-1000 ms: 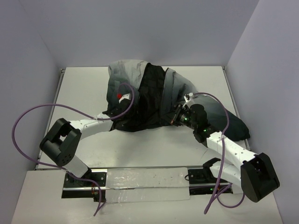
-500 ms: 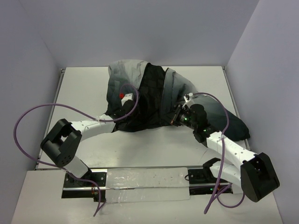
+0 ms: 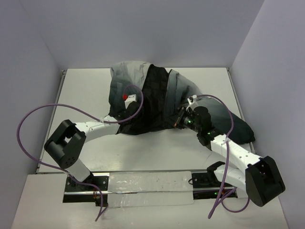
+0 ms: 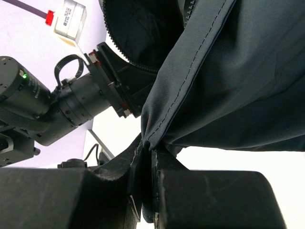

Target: Zip up the jacket

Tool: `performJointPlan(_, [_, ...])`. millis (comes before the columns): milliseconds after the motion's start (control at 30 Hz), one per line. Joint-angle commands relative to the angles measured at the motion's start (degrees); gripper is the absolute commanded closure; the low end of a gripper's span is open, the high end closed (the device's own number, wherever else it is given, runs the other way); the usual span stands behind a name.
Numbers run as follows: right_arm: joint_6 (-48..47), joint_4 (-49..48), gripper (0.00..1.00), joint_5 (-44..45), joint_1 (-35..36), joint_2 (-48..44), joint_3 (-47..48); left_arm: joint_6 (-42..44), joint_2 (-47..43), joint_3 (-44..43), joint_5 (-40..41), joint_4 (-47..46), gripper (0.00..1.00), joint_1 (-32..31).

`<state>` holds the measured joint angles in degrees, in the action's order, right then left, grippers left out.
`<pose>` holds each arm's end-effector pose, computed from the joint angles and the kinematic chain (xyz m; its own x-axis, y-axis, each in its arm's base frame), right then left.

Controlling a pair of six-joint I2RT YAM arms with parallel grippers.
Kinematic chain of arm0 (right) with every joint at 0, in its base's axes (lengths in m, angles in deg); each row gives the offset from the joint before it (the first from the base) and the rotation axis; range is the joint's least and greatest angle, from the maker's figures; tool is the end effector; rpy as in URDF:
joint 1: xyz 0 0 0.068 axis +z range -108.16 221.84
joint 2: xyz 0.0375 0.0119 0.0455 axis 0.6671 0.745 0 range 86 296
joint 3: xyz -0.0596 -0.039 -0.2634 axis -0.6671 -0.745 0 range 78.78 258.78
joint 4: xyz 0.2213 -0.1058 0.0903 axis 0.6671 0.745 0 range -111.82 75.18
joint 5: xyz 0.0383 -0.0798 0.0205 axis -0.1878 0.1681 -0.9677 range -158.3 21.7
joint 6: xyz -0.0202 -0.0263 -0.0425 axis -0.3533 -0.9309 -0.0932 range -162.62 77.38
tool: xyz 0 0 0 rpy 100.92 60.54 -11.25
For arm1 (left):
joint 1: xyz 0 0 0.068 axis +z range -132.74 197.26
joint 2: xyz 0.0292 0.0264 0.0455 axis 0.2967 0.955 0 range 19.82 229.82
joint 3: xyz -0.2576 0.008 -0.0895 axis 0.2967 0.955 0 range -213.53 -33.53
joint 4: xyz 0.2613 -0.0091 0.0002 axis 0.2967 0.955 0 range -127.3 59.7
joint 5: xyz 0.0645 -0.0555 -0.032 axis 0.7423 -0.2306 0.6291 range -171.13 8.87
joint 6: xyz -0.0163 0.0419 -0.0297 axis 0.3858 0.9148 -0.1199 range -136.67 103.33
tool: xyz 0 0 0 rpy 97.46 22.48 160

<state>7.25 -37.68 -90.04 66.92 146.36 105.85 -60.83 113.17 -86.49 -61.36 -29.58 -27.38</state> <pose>0.2020 0.1090 0.2266 -0.7206 0.4469 -0.5302 -0.2526 0.5429 0.8009 0.2453 -0.2252 0.1840 -0.7288 -0.2018 -0.6543 -0.0099 0.9586 -0.2845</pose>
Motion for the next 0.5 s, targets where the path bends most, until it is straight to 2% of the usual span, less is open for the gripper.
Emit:
performJointPlan(0, [-0.03,-1.90,1.00,0.12,-0.24,-0.50,2.29,0.57,1.41,-2.91,1.83,-0.55,0.38,-0.66])
performJointPlan(167, [-0.11,-1.82,1.00,0.04,-0.22,-0.67,2.37,0.82,2.99,-3.70,3.12,-0.28,0.41,-1.07])
performJointPlan(467, [-0.13,-1.63,1.00,-0.05,-0.30,-0.59,2.47,0.54,4.64,-5.14,5.69,1.49,0.53,-1.32])
